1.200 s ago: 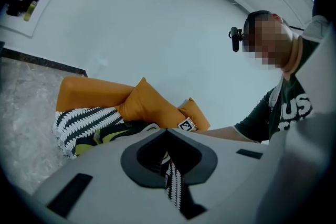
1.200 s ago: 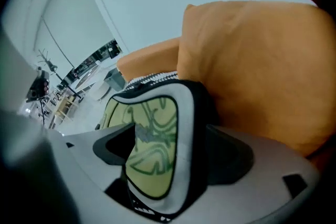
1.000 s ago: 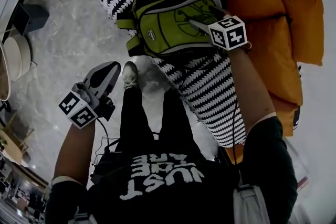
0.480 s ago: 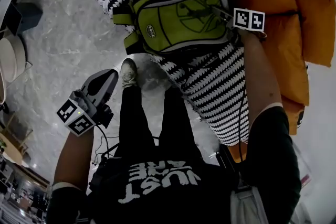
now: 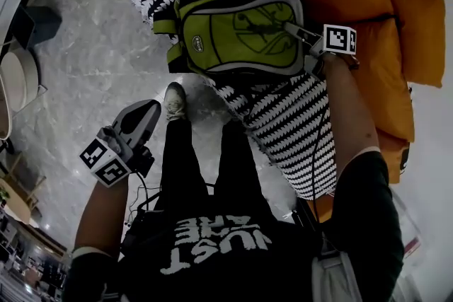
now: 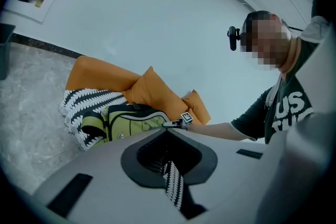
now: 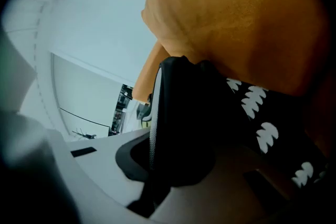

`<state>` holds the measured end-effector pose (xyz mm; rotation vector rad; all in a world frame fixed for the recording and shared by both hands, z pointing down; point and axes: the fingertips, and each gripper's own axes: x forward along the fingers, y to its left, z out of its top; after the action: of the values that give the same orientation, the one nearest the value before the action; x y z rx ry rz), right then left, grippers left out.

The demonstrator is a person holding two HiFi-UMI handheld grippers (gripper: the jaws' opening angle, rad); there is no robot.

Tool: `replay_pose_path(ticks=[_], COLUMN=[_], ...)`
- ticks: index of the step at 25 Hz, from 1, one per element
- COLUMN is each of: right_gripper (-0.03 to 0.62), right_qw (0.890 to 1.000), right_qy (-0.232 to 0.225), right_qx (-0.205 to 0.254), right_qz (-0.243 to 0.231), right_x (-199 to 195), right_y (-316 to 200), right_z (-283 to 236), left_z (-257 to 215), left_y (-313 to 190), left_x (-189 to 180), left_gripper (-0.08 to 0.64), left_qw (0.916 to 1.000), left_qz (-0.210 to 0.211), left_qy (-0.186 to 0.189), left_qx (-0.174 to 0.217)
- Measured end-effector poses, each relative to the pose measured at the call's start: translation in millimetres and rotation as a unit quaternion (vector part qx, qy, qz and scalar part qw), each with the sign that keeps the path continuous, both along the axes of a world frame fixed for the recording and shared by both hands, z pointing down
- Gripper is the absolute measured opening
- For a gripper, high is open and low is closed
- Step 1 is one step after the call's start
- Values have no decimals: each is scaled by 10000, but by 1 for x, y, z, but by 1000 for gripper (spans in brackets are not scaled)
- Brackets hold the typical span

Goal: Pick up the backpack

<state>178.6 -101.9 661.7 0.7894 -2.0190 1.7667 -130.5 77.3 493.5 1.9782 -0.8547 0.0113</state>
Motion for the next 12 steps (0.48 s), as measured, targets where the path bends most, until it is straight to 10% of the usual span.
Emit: replay_pose_path(ticks=[12], right_gripper=[44], right_qw=[9734], right_qy=[-2201], right_qx=[540], right_qz=[322], right_x=[-34], right_y=[63], right_z=[-181], left_z=[-107], left_y=[-4], left_x=[11], left_gripper=[11], left_qw=[9984], left_qz=[-54], left_qy=[-113], left_qx=[559])
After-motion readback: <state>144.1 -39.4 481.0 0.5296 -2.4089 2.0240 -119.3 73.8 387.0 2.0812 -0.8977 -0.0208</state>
